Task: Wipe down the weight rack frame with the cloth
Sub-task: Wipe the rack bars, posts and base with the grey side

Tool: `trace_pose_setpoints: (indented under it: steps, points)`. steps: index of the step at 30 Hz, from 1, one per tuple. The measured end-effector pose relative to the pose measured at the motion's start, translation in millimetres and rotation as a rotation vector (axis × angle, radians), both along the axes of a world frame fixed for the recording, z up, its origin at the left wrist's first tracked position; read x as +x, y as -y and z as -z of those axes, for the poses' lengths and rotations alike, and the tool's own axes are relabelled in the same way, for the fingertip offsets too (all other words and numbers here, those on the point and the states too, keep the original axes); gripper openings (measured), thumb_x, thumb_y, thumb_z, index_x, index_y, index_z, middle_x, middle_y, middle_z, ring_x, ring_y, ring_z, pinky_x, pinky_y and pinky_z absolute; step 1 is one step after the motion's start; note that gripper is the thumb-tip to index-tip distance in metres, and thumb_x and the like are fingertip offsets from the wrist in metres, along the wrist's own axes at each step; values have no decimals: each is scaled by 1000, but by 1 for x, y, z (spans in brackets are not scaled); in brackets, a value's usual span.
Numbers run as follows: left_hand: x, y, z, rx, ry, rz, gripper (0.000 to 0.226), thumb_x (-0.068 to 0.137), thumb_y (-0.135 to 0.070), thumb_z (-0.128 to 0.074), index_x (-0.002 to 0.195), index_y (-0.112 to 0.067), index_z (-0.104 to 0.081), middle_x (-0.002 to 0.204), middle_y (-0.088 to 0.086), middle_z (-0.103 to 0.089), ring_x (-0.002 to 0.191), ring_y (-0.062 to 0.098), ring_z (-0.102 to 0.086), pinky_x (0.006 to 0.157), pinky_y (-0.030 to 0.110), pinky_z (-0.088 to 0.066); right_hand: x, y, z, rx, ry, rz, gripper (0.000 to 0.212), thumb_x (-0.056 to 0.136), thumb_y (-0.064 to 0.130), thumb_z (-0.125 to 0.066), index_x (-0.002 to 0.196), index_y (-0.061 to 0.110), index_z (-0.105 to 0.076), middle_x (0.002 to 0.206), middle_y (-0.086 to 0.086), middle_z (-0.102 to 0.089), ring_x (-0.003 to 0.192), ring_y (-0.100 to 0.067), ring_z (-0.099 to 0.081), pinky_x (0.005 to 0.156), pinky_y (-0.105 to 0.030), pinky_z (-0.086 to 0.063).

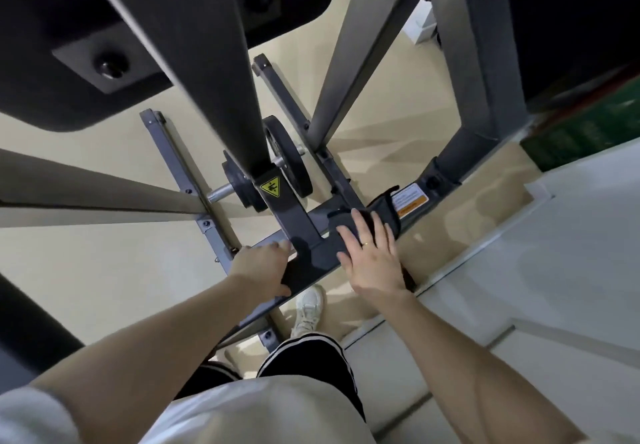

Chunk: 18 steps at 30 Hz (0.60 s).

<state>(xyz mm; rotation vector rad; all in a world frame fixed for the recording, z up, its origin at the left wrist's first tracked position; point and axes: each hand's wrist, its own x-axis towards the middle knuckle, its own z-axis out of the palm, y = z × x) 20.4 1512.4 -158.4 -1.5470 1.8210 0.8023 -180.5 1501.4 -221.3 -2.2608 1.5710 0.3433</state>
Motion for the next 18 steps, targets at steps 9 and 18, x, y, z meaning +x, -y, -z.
trace_pose_setpoints:
  steps: [9,18]
  points:
    - [-41,35,15,-267,-123,255,73,85,-48,-59,142,-17,-26,142,4,-37,135,25,-28,115,37,-10,-72,81,-11,57,-75,-25,58,98,52,-24,150,29,-17,160,2,4,146,-24,6,117,-43,-2]
    - [-37,44,27,-157,-112,232,69,85,-56,-54,142,-25,-32,140,-1,-39,137,20,-26,116,34,-1,-83,90,-16,138,166,-363,41,90,36,-59,128,22,-49,156,6,-20,145,-19,-13,118,-39,-16]
